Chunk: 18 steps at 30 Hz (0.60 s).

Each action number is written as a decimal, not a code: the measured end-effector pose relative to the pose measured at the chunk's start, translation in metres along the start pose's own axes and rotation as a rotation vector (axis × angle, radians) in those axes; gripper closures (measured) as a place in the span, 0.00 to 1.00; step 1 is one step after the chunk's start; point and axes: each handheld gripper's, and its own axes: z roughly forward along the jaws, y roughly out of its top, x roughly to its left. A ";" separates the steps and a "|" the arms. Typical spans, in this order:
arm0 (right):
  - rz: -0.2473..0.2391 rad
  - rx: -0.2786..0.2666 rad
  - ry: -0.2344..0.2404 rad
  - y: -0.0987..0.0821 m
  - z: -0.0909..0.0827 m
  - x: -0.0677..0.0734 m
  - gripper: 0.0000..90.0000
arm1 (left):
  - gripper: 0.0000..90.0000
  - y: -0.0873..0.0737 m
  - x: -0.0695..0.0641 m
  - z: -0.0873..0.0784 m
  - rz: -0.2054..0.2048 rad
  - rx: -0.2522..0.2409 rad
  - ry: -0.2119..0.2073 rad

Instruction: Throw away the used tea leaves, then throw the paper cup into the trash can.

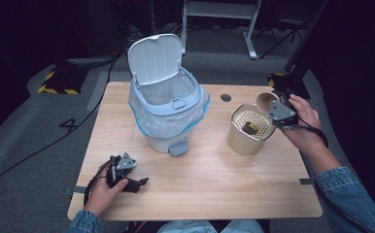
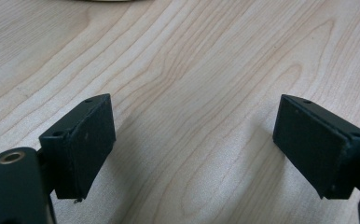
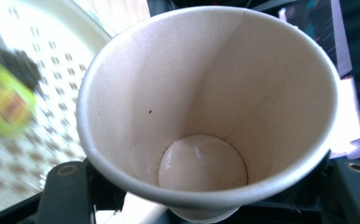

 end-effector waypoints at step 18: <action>0.991 -0.277 0.438 -0.045 -0.003 -0.017 0.34 | 0.15 0.000 0.000 0.000 -0.001 0.000 -0.001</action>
